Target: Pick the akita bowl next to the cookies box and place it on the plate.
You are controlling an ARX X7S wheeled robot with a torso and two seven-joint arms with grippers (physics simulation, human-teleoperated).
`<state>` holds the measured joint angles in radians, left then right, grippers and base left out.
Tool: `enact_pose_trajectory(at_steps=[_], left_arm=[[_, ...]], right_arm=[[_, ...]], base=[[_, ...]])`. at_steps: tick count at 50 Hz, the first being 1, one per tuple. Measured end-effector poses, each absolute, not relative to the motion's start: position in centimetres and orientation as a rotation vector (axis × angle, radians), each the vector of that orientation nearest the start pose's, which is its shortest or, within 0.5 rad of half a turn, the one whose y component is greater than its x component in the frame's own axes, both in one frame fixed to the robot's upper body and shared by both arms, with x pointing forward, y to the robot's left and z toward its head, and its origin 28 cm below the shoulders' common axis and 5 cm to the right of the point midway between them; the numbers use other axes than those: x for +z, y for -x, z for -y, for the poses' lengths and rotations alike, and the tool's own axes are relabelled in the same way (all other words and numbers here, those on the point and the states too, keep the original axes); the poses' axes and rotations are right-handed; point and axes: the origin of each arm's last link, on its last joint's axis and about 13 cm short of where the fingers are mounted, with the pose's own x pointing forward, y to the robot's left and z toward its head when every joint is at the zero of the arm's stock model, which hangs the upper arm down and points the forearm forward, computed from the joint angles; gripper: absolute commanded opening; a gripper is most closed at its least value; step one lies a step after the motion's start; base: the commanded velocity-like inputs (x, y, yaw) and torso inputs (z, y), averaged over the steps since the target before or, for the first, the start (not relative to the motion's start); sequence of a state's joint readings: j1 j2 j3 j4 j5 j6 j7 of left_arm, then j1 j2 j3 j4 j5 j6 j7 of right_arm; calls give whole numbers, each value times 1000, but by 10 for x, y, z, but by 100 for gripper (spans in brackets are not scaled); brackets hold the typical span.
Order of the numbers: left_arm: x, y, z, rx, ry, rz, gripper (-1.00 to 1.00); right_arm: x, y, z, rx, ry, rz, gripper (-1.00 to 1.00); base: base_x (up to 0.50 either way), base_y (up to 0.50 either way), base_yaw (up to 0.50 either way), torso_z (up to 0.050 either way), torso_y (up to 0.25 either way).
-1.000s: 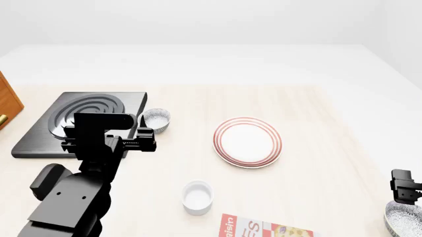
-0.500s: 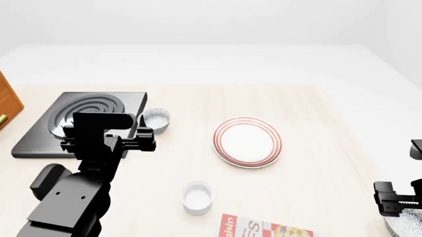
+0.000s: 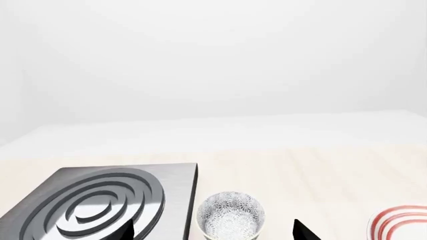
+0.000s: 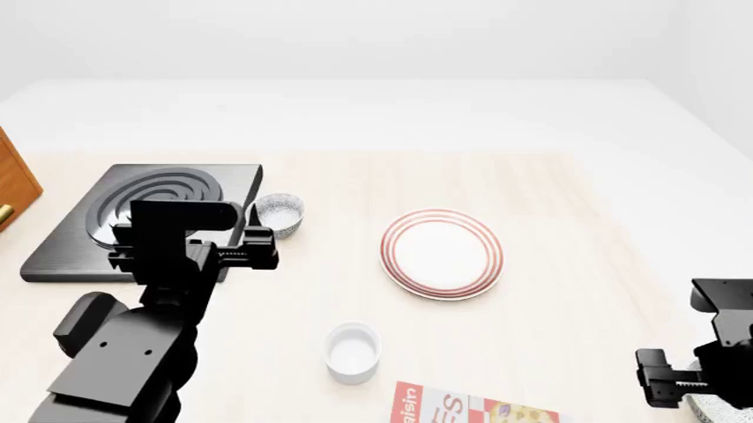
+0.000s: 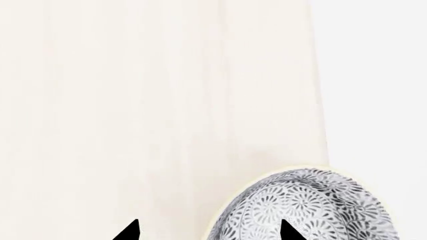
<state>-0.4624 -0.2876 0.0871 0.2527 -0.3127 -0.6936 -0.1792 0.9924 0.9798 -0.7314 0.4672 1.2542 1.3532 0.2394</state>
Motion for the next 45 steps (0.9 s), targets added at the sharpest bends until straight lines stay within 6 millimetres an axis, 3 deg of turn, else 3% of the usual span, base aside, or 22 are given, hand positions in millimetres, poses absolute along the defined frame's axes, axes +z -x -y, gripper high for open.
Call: enact_pose_trajectory(at_steps=[4,5,27,35,45], left_arm=[[139,-284,-244,28,-57,-9,100],[139,-284,-244,27,-57,-9,100],[140,-281,-245,30,-53,-7,100],[141,-281,-244,30,-49,-3,100],[143,-279,-244,29,-47,5,100]], right_arm=[[151,-254,300,-158,21,-1214,100],[149,-254,300,-158,19,-1215,-100],[146,-257,301,-216,66,-1153,-100],[171,-270,288,-202,91,-1019,-100],[207,-306,254,-131,171,-841,-100]], base=[[0,0,0,0,0],[0,0,0,0,0],[0,0,0,0,0],[0,0,0,0,0],[0,0,0,0,0]])
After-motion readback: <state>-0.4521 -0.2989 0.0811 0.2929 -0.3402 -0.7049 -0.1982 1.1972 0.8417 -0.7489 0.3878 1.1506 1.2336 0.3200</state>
